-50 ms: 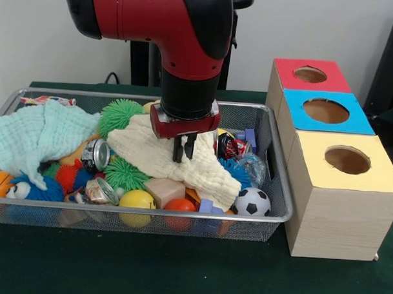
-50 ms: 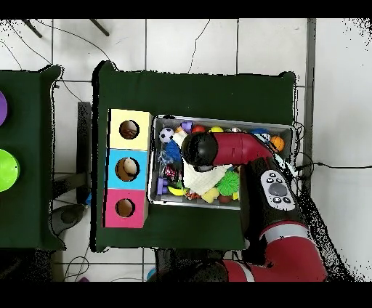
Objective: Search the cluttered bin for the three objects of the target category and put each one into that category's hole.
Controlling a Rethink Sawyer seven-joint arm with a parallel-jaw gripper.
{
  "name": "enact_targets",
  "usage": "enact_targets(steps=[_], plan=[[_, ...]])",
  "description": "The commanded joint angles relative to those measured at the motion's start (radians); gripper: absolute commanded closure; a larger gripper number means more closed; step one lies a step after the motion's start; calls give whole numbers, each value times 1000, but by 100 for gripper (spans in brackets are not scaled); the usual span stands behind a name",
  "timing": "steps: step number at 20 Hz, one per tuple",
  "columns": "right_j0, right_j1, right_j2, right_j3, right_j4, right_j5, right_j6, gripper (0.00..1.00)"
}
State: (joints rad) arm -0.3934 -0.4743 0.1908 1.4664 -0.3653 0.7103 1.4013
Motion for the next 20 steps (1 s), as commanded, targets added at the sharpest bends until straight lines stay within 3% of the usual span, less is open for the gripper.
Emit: enact_targets(steps=[1,20], plan=[[-24,47,41,-17,-67,50,-84,100],[-26,45,42,-16,-63,27,-68,100]])
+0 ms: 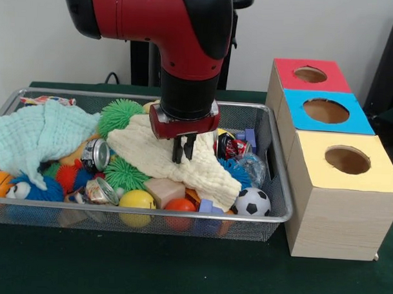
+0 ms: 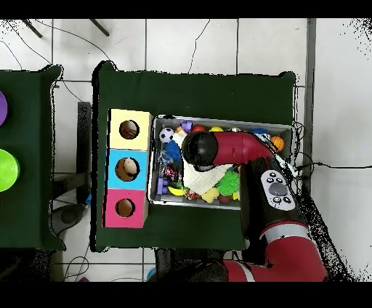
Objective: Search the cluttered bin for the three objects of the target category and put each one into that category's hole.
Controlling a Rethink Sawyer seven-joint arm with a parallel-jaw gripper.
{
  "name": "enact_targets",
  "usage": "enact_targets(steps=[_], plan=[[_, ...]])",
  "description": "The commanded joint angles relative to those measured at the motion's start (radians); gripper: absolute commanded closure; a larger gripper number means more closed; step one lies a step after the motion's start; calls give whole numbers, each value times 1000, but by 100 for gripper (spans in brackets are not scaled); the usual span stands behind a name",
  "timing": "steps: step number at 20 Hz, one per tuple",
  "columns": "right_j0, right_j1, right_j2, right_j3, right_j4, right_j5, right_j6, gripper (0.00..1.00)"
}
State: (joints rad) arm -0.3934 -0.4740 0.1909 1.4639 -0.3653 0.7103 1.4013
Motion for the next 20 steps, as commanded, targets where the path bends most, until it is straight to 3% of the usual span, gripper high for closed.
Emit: enact_targets(steps=[1,7,8,11,15,20], plan=[[-25,43,41,-13,-63,26,-65,100],[-49,-32,82,57,-13,3,-51,100],[-60,-94,102,96,19,34,-61,100],[-105,-139,152,156,44,-15,-70,100],[-136,-201,184,220,29,-110,-45,100],[-173,-253,213,262,22,-92,-60,100]])
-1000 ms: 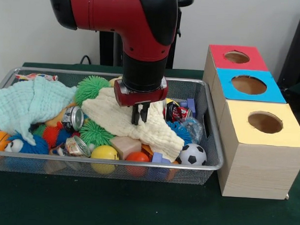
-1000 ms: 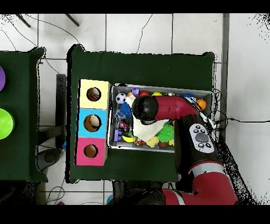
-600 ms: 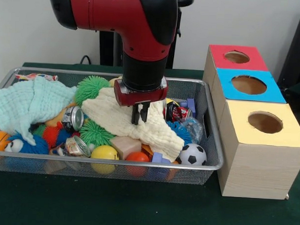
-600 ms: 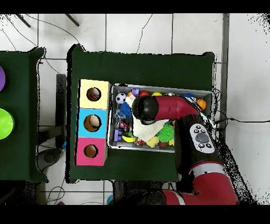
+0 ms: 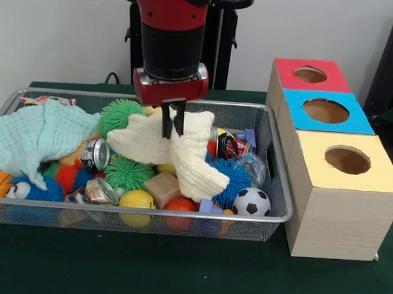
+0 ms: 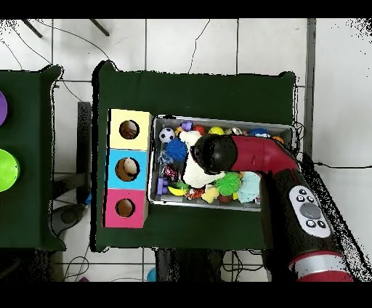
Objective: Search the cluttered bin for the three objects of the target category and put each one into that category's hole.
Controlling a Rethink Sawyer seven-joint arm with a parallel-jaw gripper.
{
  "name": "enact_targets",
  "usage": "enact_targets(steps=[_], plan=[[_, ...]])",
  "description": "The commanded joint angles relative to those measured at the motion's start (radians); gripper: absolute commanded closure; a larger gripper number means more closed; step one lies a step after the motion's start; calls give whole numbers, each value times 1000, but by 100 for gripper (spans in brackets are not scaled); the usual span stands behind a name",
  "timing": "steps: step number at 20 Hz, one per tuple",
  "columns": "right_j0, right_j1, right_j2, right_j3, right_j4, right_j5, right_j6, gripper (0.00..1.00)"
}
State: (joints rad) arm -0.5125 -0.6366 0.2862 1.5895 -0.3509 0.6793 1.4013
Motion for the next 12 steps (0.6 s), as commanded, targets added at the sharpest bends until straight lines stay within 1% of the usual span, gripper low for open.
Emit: enact_targets(steps=[1,5,7,9,12], plan=[[-55,-94,116,137,3,-52,-61,100],[-63,-110,106,137,-19,-31,-62,100],[-68,-137,97,135,-21,7,-76,100],[-70,-152,83,130,-33,39,-93,100],[-82,-165,54,122,-75,93,-143,100]])
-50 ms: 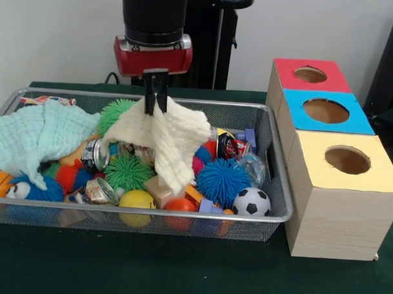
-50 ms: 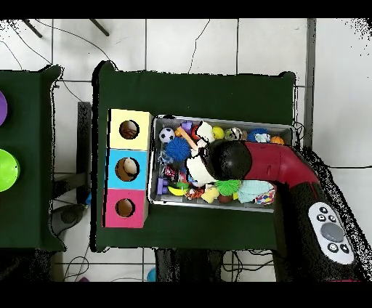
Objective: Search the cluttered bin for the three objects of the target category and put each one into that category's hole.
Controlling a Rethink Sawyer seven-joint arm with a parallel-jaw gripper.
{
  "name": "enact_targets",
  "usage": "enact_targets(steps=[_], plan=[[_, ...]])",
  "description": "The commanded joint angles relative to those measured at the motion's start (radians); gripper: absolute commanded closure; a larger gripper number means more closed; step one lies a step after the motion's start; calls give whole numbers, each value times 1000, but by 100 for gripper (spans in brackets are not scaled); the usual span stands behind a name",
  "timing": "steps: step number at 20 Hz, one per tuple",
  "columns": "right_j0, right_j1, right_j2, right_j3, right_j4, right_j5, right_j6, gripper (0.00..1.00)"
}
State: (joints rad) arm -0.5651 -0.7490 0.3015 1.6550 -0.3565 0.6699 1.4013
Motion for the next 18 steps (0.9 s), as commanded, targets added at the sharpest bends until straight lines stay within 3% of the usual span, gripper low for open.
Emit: enact_targets(steps=[1,9,13,18], plan=[[-35,-54,26,48,-86,128,-164,100],[-153,-27,30,-66,-194,292,-372,100],[-163,5,48,-124,-247,365,-392,100],[-185,42,85,-120,-285,336,-370,100]])
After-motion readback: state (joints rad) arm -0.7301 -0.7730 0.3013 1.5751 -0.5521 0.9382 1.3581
